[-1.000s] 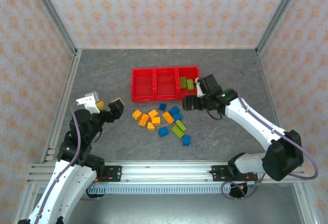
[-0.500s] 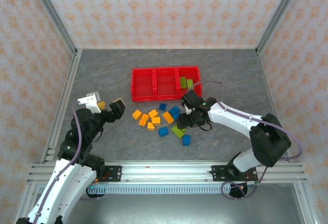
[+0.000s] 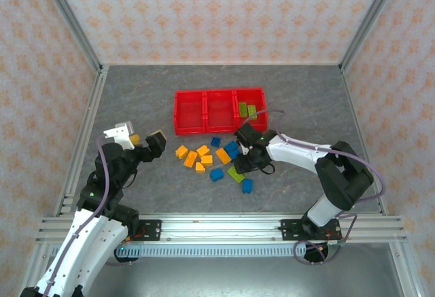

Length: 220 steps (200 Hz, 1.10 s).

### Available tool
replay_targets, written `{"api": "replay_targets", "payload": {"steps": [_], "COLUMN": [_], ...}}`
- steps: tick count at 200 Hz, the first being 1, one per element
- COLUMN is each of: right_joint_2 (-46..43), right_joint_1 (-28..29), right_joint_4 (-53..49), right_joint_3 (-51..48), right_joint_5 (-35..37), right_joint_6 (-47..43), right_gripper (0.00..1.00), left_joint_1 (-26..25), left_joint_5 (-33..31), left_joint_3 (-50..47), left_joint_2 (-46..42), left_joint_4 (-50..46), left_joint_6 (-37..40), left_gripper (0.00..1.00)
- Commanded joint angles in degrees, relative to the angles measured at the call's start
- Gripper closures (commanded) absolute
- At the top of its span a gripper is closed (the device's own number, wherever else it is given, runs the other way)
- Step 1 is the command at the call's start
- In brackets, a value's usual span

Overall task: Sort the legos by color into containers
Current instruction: Pick up the lego from the bottom-center of the table, then place the lego in the container.

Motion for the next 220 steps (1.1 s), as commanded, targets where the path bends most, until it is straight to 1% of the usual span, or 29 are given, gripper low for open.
{"api": "replay_targets", "payload": {"steps": [1, 21, 48, 58, 81, 100, 116, 141, 148, 151, 180, 209, 220], "right_joint_2": [0.7, 0.9, 0.0, -0.9, -4.6, -9.4, -13.5, -16.2, -15.7, -15.3, -8.7, 0.3, 3.9], "right_joint_1": [0.2, 0.2, 0.2, 0.2, 0.3, 0.3, 0.3, -0.2, -1.0, -1.4, -6.7, -9.4, -10.6], "right_joint_4": [0.8, 0.5, -0.8, -1.5, -3.7, -5.6, -5.9, -5.3, -5.4, -5.4, -5.4, -5.0, -5.6], "right_joint_3": [1.1, 1.0, 1.4, 1.8, 2.9, 4.4, 6.6, 12.7, 14.8, 15.8, 23.3, 29.9, 32.7], "right_joint_5": [2.9, 3.2, 2.3, 1.3, -0.1, 0.4, 1.2, 5.6, 7.3, 8.0, 11.2, 14.0, 14.0], "right_joint_6": [-0.3, -0.2, -0.5, -0.5, -0.1, -0.1, 0.3, 0.9, 0.7, 0.6, -1.3, -2.9, -3.8], "right_gripper": [0.53, 0.6, 0.71, 0.77, 0.83, 0.86, 0.86, 0.86, 0.92, 0.93, 0.95, 0.96, 0.96], "left_joint_1": [-0.3, -0.3, -0.4, -0.3, -0.3, -0.3, -0.3, -0.3, -0.4, -0.4, -0.3, -0.4, -0.4], "left_joint_5": [-0.2, -0.2, -0.2, -0.2, -0.2, -0.2, -0.1, 0.2, 0.2, 0.2, 0.5, -0.2, -0.5], "left_joint_3": [0.1, 0.1, 0.1, 0.1, 0.1, 0.1, 0.1, 0.1, 0.0, 0.0, 0.1, 0.1, 0.0], "left_joint_2": [0.1, 0.1, 0.2, 0.2, 0.4, 0.4, 0.4, 0.1, 0.1, 0.1, -0.1, -1.3, -1.9], "left_joint_4": [0.4, 0.4, 0.4, 0.4, 0.5, 0.5, 0.5, 0.8, 0.8, 0.9, 0.7, 0.6, 0.6], "left_joint_6": [0.2, 0.1, 0.1, 0.1, 0.1, 0.1, 0.2, 0.3, 0.3, 0.3, 0.5, 0.5, 0.4], "left_gripper": [0.01, 0.01, 0.01, 0.01, 0.01, 0.01, 0.01, 0.01, 0.01, 0.01, 0.01, 0.01, 0.01]}}
